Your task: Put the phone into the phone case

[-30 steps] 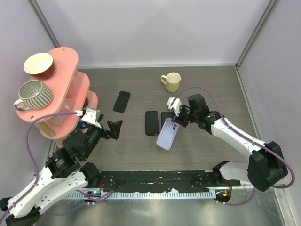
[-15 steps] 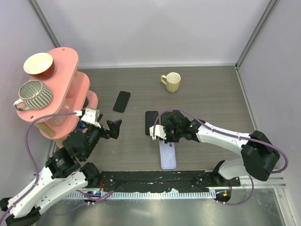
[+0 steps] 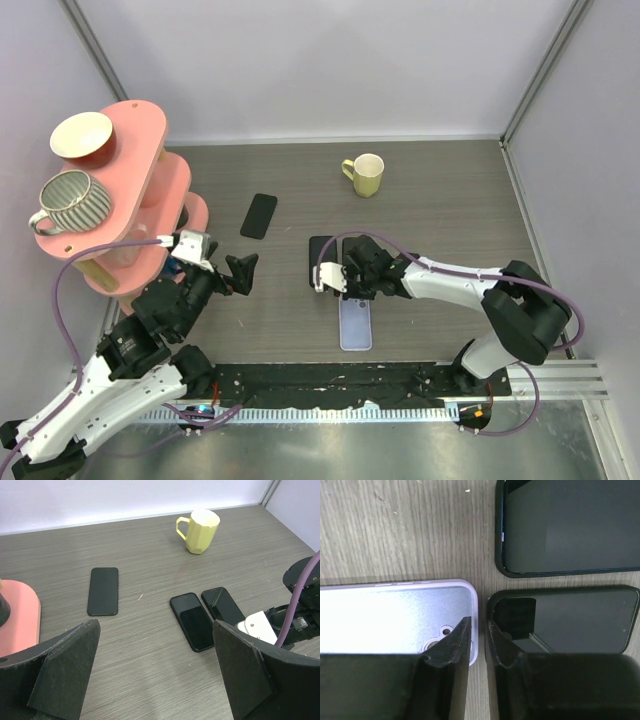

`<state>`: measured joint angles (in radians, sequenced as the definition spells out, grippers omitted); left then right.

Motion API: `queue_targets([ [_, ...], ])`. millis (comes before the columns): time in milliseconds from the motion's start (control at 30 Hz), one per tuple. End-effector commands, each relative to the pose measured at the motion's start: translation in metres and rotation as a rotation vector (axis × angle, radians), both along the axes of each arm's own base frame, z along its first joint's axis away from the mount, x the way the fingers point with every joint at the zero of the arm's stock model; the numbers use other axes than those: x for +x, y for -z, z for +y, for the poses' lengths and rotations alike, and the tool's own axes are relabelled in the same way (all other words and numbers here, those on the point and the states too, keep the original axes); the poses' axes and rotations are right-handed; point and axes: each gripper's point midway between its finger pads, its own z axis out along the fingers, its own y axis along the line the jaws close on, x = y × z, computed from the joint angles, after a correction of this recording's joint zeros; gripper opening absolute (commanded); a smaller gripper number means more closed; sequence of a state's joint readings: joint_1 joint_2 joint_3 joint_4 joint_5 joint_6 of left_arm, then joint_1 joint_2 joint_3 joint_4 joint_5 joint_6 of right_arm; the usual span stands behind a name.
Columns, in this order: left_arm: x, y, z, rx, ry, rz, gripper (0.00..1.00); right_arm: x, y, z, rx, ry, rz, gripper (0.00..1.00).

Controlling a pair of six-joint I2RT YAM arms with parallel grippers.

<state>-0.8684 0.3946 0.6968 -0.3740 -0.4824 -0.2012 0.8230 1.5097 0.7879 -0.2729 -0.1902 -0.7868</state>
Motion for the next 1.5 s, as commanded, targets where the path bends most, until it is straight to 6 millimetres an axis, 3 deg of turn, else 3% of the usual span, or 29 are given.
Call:
queue_targets([
  [0,0.003,-0.011,-0.001,-0.022,-0.008,-0.031,1.00,0.017,-0.021,0.018,0.077,0.034,-0.059,0.31],
  [167,0.004,-0.009,-0.007,-0.029,0.005,-0.022,1.00,0.016,-0.040,0.021,0.155,0.062,-0.088,0.51],
  [267,0.010,-0.010,-0.017,-0.017,0.015,-0.003,1.00,0.012,-0.066,0.023,0.242,0.115,-0.082,0.55],
  [300,0.013,-0.009,-0.020,-0.001,0.017,0.010,1.00,0.011,-0.084,0.025,0.304,0.131,-0.099,0.55],
  [333,0.021,0.002,-0.027,0.051,0.008,0.052,1.00,0.012,-0.094,0.025,0.347,0.166,-0.107,0.55],
  [367,0.024,-0.002,-0.028,0.063,-0.009,0.070,1.00,0.009,-0.097,0.022,0.404,0.267,-0.061,0.55],
  [433,0.029,0.005,-0.038,0.099,-0.002,0.127,1.00,0.023,-0.139,0.018,0.599,0.443,-0.124,0.57],
  [467,0.033,0.013,-0.046,0.146,0.011,0.170,1.00,0.017,-0.134,0.012,0.663,0.548,-0.055,0.59],
  [500,0.035,0.016,-0.051,0.168,0.026,0.188,1.00,0.015,-0.145,0.011,0.739,0.593,-0.032,0.62],
  [533,0.037,0.019,-0.054,0.196,0.029,0.204,1.00,0.011,-0.150,0.008,0.781,0.621,-0.011,0.74],
  [567,0.044,0.026,-0.057,0.250,0.013,0.238,1.00,0.008,-0.160,-0.001,0.841,0.682,-0.003,0.97],
  [667,0.060,0.028,-0.056,0.302,-0.019,0.292,1.00,0.005,-0.173,-0.020,0.930,0.829,0.030,0.98],
  [700,0.068,0.042,-0.062,0.336,-0.012,0.342,1.00,0.008,-0.173,-0.029,0.942,0.890,0.026,0.98],
  [767,0.079,0.041,-0.064,0.330,-0.004,0.388,1.00,0.010,-0.172,-0.051,0.984,1.054,0.030,0.98],
  [800,0.086,0.054,-0.070,0.351,0.006,0.430,1.00,0.009,-0.170,-0.057,0.986,1.080,0.025,0.98],
  [867,0.100,0.055,-0.070,0.359,-0.006,0.453,1.00,0.007,-0.160,-0.065,1.019,1.155,0.054,0.98],
  [933,0.115,0.078,-0.068,0.394,0.000,0.535,1.00,0.006,-0.160,-0.078,1.070,1.231,0.054,0.98],
  [1000,0.124,0.083,-0.074,0.357,0.063,0.590,1.00,0.002,-0.161,-0.088,1.088,1.248,0.038,0.99],
  [1033,0.134,0.100,-0.067,0.363,0.069,0.650,1.00,0.000,-0.163,-0.091,1.104,1.254,0.036,0.99],
  [1167,0.159,0.118,-0.063,0.398,0.109,0.649,1.00,-0.007,-0.176,-0.102,1.171,1.250,0.026,0.96],
  [1200,0.168,0.121,-0.051,0.383,0.082,0.662,1.00,-0.008,-0.179,-0.105,1.183,1.249,0.020,0.96],
  [1233,0.172,0.120,-0.057,0.332,0.126,0.679,1.00,-0.009,-0.184,-0.108,1.204,1.245,0.012,0.96],
  [1267,0.178,0.134,-0.054,0.322,0.127,0.725,1.00,-0.010,-0.186,-0.110,1.206,1.242,0.000,0.95],
  [1333,0.189,0.139,-0.047,0.303,0.150,0.752,1.00,-0.009,-0.187,-0.117,1.205,1.265,-0.027,0.95],
  [1467,0.208,0.167,-0.039,0.367,0.150,0.788,1.00,-0.010,-0.197,-0.121,1.214,1.270,-0.038,0.95],
])
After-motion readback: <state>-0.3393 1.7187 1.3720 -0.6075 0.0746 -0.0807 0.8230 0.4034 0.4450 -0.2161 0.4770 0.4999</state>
